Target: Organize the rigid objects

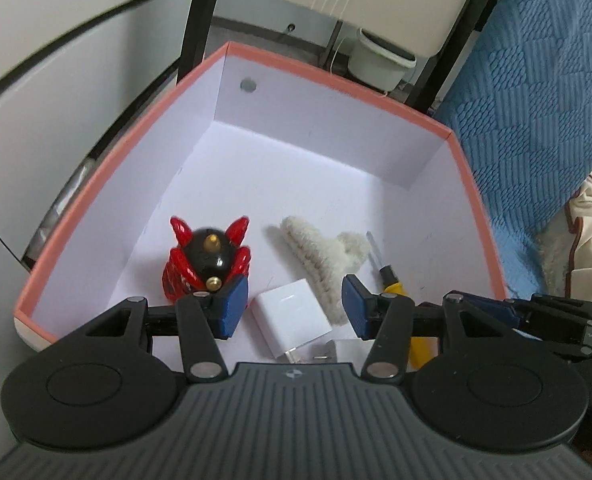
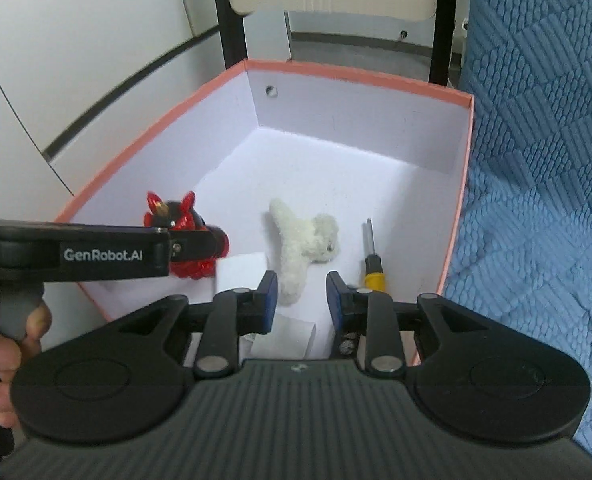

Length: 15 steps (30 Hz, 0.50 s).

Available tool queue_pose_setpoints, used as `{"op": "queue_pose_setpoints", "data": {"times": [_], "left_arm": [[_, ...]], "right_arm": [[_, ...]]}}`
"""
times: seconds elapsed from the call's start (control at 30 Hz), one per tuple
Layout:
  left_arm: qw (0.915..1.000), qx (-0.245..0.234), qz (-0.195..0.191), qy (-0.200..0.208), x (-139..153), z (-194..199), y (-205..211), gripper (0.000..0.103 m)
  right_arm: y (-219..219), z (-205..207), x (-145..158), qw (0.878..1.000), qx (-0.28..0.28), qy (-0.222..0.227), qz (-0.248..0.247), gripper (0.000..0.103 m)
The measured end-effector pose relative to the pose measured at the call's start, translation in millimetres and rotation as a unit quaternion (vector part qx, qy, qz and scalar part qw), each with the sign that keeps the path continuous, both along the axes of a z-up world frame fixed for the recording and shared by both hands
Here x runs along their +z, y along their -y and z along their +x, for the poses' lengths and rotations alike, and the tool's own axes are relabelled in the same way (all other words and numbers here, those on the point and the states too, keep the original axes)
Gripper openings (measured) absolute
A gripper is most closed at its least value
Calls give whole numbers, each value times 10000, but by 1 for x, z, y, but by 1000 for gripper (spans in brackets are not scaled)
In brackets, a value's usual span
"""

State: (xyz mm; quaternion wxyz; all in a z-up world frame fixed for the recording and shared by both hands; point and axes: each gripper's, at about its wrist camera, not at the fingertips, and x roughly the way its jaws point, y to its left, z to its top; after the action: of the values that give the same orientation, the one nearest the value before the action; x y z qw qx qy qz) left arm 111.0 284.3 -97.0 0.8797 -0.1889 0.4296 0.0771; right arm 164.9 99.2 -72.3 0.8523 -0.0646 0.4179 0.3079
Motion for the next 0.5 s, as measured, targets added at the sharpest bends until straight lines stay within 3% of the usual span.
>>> {"op": "queue_pose_setpoints", "data": {"times": [0.5], "left_arm": [[9972, 135, 240, 695, 88, -43, 22, 60]], "right_arm": [[35, -36, 91, 9944, 68, 822, 660, 31]]}}
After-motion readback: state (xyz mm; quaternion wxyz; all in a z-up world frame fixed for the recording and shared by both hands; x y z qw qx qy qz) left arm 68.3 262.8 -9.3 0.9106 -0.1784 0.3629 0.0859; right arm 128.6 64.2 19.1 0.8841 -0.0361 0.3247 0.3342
